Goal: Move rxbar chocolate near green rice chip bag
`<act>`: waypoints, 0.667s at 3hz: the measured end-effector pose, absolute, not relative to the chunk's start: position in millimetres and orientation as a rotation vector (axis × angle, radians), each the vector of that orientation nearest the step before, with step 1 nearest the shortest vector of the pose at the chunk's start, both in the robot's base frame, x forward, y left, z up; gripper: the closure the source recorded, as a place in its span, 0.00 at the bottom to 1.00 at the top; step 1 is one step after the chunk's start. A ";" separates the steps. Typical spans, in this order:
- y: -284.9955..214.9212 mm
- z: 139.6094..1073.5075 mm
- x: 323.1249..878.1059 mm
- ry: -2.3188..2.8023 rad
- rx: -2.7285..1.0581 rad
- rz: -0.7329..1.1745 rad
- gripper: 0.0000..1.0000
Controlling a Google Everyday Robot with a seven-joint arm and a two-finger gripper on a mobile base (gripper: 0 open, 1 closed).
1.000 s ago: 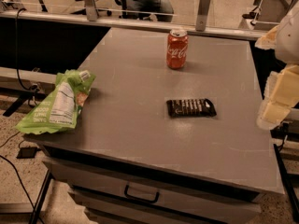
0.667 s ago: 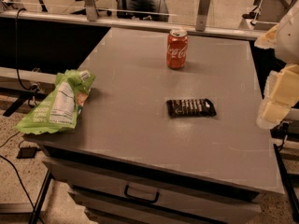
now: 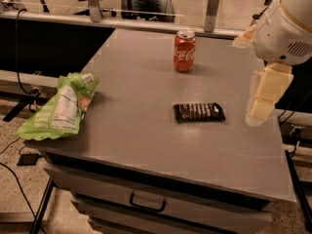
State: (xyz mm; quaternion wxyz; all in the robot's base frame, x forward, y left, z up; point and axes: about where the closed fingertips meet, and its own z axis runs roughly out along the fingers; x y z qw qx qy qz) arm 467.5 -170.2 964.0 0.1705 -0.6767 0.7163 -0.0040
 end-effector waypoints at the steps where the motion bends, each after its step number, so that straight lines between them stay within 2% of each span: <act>1: -149.2 937.6 481.9 1.991 -2.008 0.028 0.00; 2: -143.3 911.0 488.8 1.985 -2.037 0.079 0.00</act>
Offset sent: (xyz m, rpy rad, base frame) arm 0.0282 0.0294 -0.0887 0.0189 0.1206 0.1108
